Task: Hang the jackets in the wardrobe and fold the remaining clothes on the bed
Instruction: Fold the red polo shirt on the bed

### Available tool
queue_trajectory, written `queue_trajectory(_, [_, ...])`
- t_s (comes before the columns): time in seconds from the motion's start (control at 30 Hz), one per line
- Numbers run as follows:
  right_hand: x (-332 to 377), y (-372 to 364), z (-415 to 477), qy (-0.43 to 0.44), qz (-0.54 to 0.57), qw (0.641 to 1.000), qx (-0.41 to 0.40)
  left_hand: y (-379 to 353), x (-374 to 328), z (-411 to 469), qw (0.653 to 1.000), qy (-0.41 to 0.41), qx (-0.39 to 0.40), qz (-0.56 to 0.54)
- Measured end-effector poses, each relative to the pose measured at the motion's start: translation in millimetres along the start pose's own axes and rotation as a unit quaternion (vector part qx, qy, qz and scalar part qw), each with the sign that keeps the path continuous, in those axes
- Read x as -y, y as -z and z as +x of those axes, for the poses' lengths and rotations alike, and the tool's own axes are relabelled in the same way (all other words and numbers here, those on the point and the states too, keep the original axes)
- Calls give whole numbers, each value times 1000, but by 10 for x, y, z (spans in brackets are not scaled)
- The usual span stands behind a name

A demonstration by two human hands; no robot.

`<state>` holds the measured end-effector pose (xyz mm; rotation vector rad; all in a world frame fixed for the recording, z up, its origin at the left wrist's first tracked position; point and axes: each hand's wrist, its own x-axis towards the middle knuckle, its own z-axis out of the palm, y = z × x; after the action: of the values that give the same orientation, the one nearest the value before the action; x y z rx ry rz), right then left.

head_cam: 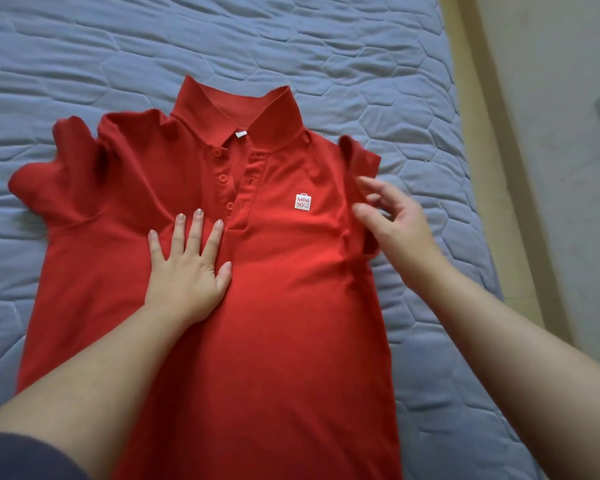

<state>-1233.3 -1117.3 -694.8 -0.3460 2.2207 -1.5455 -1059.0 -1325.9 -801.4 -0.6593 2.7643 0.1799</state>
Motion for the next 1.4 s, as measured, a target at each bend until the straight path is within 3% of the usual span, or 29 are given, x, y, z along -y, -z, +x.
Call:
queue_trajectory(0.07, [121, -219, -139, -55, 2, 986, 157, 75, 4, -78, 999, -7, 12, -29])
queue_trajectory(0.13, [177, -409, -202, -48, -46, 985, 157, 183, 68, -219, 998, -28, 2, -60])
queue_trajectory(0.2, [165, -591, -191, 31, -192, 974, 118, 319, 219, -378, 993, -31, -60, -93])
queue_trajectory(0.3, [66, -925, -149, 72, -416, 895, 144, 489, 585, -479, 968, 49, -197, -144])
queue_trajectory(0.37, [-57, -1146, -98, 67, -505, 846, 161, 566, 835, -417, 940, 165, -223, -197])
queue_trajectory(0.4, [-133, -1240, -66, 60, -532, 828, 166, 593, 960, -342, 909, 244, -223, -256])
queue_trajectory(0.43, [-212, -1320, -30, 45, -547, 819, 167, 612, 1092, -240, 851, 328, -220, -345])
queue_trajectory(0.47, [-297, -1374, 2, 26, -553, 816, 166, 653, 1194, -133, 769, 401, -208, -451])
queue_trajectory(0.53, [-481, -1456, 42, 2, -558, 815, 154, 706, 1343, 63, 596, 428, -163, -660])
queue_trajectory(0.57, [-566, -1489, 50, 4, -560, 816, 145, 705, 1400, 165, 540, 408, -139, -723])
queue_trajectory(0.63, [-698, -1536, 55, 18, -558, 820, 123, 706, 1456, 334, 500, 373, -82, -778])
queue_trajectory(0.73, [-769, -1562, 87, 19, -556, 823, 112, 661, 1514, 475, 510, 391, -7, -766])
queue_trajectory(0.8, [-756, -1552, 109, 8, -552, 825, 122, 605, 1573, 441, 480, 436, -70, -758])
queue_trajectory(0.87, [-722, -1534, 137, -5, -546, 826, 136, 622, 1573, 341, 430, 422, -222, -767])
queue_trajectory(0.9, [-692, -1522, 156, -12, -542, 827, 147, 680, 1520, 276, 444, 369, -271, -770])
queue_trajectory(0.93, [-660, -1508, 177, -21, -537, 828, 162, 766, 1443, 208, 499, 294, -289, -763])
queue_trajectory(0.97, [-626, -1489, 207, -30, -530, 828, 180, 868, 1358, 148, 593, 200, -280, -728])
queue_trajectory(1.03, [-537, -1425, 263, -58, -506, 832, 223, 970, 1185, 71, 817, 8, -176, -549])
queue_trajectory(1.07, [-475, -1370, 287, -68, -480, 842, 239, 956, 1108, 64, 888, -71, -95, -444])
queue_trajectory(1.1, [-401, -1307, 299, -68, -437, 863, 245, 936, 1025, 39, 929, -107, -12, -355])
queue_trajectory(1.17, [-258, -1167, 277, -30, -309, 927, 210, 915, 895, -24, 953, -112, 53, -277])
queue_trajectory(1.23, [-179, -1029, 159, 31, -261, 954, 142, 879, 835, -64, 958, -105, 2, -267])
queue_trajectory(1.3, [-231, -919, 9, 57, -350, 928, 115, 812, 818, -72, 972, -80, -31, -218])
queue_trajectory(1.4, [-376, -852, -103, 15, -456, 879, 137, 744, 831, -53, 990, -37, -33, -129])
